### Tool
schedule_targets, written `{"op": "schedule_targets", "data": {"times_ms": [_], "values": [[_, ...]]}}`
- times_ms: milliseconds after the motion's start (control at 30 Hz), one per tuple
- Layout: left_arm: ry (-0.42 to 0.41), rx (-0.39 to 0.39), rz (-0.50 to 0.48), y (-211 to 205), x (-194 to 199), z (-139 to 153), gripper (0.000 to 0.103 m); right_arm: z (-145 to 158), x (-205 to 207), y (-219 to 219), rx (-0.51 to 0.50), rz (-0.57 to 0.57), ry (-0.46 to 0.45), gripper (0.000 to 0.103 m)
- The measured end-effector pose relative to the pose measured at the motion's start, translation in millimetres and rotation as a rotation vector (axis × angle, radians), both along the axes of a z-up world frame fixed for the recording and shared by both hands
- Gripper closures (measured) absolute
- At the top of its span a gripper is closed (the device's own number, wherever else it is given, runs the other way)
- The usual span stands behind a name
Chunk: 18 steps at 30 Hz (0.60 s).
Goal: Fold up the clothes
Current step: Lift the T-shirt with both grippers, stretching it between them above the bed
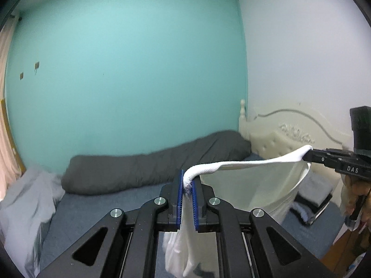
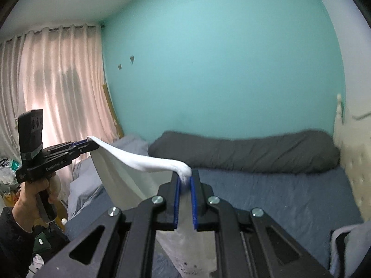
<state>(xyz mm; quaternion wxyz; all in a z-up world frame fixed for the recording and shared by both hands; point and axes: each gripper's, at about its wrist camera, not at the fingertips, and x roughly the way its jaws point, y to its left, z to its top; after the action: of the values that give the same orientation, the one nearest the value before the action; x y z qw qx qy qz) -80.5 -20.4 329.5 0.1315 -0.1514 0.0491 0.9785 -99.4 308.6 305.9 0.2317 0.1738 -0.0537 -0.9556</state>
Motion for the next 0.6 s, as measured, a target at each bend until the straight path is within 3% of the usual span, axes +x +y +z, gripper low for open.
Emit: {"op": "schedule_targets", "data": {"times_ms": [100,267,433,600], "values": [[0.024,0.005,0.001,5,8,28,0.096,29,14,-1,0.001,0.002,0.029,0.095],[0.041,0.000,0.001,14,20,49,0.096,49,33,1,-0.010,0.014,0.043,0.095],[0.047,0.010,0.005,13,38,59,0.096,67,44,-3,-0.011,0.023,0.047,0.096],[0.022,0.041,-0.001,4,40,48,0.096,70,53,-9,0.008,0.029,0.051,0.096]]}}
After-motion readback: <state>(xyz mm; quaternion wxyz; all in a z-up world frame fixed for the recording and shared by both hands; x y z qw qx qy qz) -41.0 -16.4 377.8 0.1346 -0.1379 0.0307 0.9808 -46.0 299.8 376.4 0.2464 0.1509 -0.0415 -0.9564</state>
